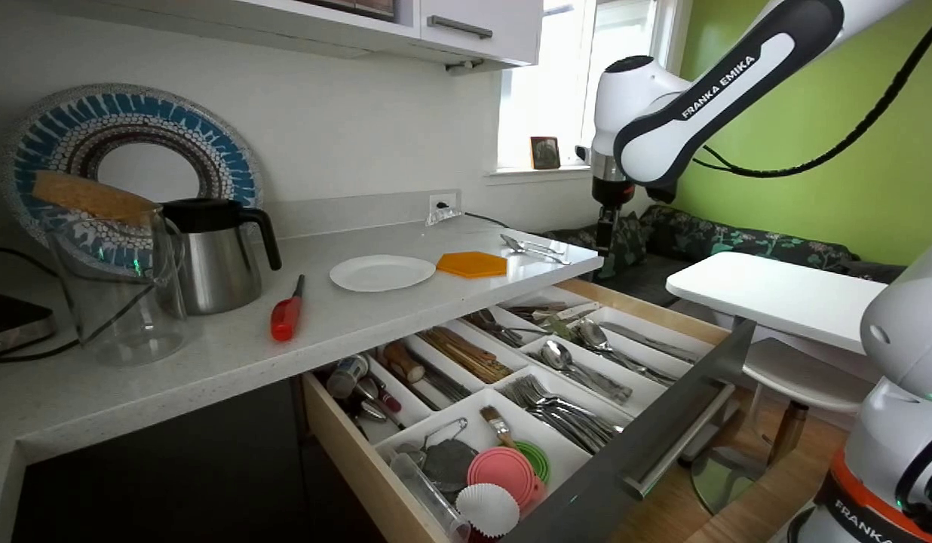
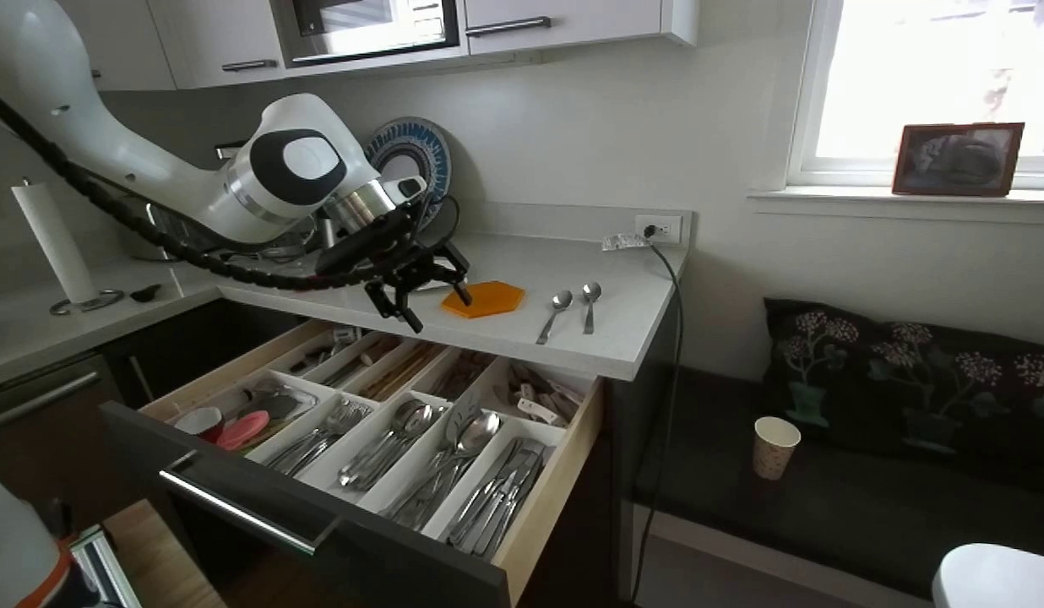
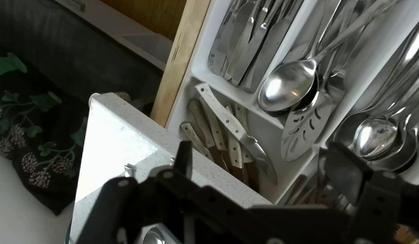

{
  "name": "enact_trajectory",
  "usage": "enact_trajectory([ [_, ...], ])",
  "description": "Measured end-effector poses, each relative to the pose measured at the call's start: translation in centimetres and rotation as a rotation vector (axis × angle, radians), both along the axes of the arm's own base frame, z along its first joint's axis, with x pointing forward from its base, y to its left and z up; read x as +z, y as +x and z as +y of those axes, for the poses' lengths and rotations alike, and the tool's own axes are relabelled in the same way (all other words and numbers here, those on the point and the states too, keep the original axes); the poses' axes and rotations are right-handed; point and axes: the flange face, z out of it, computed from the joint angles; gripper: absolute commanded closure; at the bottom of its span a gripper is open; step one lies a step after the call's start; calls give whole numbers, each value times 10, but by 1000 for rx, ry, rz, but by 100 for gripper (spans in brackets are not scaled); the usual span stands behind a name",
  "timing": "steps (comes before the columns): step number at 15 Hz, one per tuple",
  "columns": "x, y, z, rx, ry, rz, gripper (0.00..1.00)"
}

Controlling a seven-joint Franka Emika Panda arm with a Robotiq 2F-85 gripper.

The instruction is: Remove a knife from the kitchen drawer

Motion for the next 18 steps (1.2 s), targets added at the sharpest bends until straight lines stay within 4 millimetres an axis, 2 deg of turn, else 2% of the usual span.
enact_trajectory([
  [4,-11,1,-3,75,-42,61,0],
  [8,-42,8,-17,197,-109,131,0],
  [13,-84,23,-42,346,-217,125,0],
  [18,-124,31,-56,442,-150,89,0],
])
